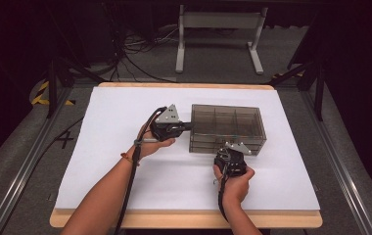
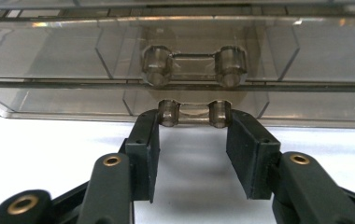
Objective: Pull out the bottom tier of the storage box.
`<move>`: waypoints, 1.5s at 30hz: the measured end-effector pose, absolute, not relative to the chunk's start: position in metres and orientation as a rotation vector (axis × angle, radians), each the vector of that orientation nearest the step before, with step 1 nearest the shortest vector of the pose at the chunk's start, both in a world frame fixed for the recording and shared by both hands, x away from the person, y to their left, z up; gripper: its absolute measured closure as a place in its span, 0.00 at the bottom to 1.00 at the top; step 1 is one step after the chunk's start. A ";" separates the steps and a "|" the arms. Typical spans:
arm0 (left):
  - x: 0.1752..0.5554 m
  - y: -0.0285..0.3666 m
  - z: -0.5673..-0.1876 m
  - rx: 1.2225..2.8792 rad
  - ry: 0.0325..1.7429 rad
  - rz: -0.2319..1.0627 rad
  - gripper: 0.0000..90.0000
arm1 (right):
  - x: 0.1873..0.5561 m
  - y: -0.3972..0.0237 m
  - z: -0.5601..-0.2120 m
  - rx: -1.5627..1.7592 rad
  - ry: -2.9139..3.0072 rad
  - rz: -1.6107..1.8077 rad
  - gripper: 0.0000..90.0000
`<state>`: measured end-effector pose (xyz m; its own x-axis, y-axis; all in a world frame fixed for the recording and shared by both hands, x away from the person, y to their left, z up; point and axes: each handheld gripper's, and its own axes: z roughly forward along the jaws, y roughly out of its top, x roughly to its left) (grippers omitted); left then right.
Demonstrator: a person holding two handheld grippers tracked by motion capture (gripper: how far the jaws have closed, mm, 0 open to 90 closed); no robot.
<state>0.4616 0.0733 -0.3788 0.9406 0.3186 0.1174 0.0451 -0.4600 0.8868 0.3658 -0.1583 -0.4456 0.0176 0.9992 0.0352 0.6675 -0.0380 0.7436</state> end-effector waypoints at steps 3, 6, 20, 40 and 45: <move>0.462 0.073 -0.379 2.033 0.259 0.325 1.00 | 0.366 -0.159 -0.445 1.760 1.713 0.795 0.63; 0.461 0.073 -0.379 2.034 0.262 0.325 1.00 | 0.366 -0.160 -0.444 1.763 1.719 0.798 0.63; 0.461 0.073 -0.378 2.035 0.265 0.328 1.00 | 0.360 -0.163 -0.444 1.746 1.758 0.805 0.63; 0.462 0.074 -0.380 2.016 0.295 0.292 1.00 | 0.350 -0.167 -0.445 1.677 1.815 0.802 0.58; 0.460 0.074 -0.378 2.026 0.287 0.300 1.00 | 0.342 -0.180 -0.447 1.617 1.835 0.828 0.57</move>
